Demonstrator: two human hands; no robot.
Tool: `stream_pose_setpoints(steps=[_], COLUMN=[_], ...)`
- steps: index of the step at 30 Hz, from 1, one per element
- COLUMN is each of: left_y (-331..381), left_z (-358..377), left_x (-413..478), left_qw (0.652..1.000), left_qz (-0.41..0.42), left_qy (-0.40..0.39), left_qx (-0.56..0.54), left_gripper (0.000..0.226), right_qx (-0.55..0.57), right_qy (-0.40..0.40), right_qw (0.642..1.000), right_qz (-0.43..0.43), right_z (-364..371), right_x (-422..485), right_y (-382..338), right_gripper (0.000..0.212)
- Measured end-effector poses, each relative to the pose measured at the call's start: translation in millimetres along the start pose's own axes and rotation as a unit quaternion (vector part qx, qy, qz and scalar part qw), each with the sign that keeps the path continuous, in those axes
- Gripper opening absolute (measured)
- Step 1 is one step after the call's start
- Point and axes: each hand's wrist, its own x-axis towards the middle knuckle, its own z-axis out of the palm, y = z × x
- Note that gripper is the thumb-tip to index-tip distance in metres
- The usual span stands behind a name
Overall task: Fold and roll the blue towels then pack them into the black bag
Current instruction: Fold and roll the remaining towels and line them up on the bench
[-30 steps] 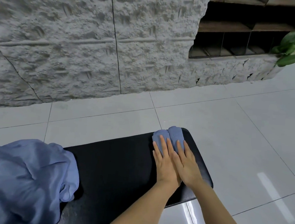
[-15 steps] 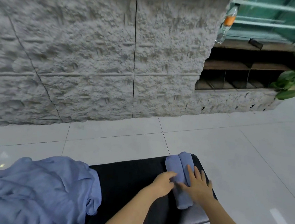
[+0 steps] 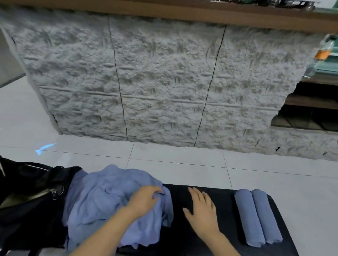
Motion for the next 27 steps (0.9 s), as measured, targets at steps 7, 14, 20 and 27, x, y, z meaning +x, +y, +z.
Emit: stream_pose_setpoints(steps=[7, 14, 20, 27], left_y=[-87.5, -115.9, -103.8, -66.4], left_z=[-72.8, -95.4, -119.1, -154.0], left_x=[-42.7, -25.2, -24.9, -46.9], left_qw=[0.988, 0.992, 0.998, 0.972], left_qz=[-0.067, -0.046, 0.017, 0.030], left_qy=[0.063, 0.007, 0.068, 0.137], left_qx=[0.125, 0.119, -0.009, -0.188], left_gripper=[0.028, 0.013, 0.029, 0.020], right_qx=[0.008, 0.002, 0.103, 0.353], right_qy=[-0.052, -0.070, -0.042, 0.026], right_qw=[0.996, 0.996, 0.992, 0.934], right_qz=[-0.071, -0.060, -0.050, -0.040], right_z=[35.0, 43.2, 36.9, -8.1], right_x=[6.8, 23.1, 36.5, 42.6], right_y=[-116.9, -156.5, -175.6, -195.5], right_gripper=[0.049, 0.036, 0.025, 0.010])
